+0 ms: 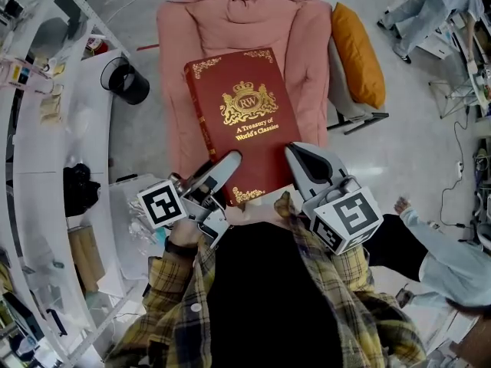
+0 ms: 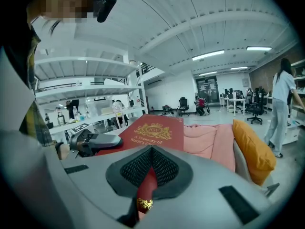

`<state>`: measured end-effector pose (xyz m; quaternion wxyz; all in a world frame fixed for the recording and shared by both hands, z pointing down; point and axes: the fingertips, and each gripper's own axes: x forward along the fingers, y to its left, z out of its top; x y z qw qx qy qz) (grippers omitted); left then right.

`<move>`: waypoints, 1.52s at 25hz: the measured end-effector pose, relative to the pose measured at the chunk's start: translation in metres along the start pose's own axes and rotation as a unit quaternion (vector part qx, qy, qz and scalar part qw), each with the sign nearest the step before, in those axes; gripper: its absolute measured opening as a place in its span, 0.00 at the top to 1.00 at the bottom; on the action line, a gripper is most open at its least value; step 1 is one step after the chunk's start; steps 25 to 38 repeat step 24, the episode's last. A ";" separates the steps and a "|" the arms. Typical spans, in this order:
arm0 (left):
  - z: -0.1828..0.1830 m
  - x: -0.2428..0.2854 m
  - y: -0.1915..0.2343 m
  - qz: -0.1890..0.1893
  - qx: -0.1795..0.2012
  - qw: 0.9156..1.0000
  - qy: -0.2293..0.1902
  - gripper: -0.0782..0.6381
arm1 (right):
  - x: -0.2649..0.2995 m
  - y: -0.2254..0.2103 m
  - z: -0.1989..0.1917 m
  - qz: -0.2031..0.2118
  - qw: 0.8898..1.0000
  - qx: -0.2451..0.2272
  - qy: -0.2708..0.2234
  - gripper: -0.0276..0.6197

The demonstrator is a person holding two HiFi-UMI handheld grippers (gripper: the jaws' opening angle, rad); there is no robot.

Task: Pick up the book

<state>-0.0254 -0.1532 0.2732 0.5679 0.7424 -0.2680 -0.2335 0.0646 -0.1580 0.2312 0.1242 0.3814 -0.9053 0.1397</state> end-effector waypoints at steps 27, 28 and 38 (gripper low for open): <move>-0.002 0.001 -0.002 0.000 -0.010 1.000 -0.001 0.55 | -0.002 -0.003 -0.005 0.007 1.000 -0.002 0.014 0.94; -0.002 0.001 -0.002 0.000 -0.010 1.000 -0.001 0.55 | -0.002 -0.003 -0.005 0.007 1.000 -0.002 0.014 0.94; -0.002 0.001 -0.002 0.000 -0.010 1.000 -0.001 0.55 | -0.002 -0.003 -0.005 0.007 1.000 -0.002 0.014 0.94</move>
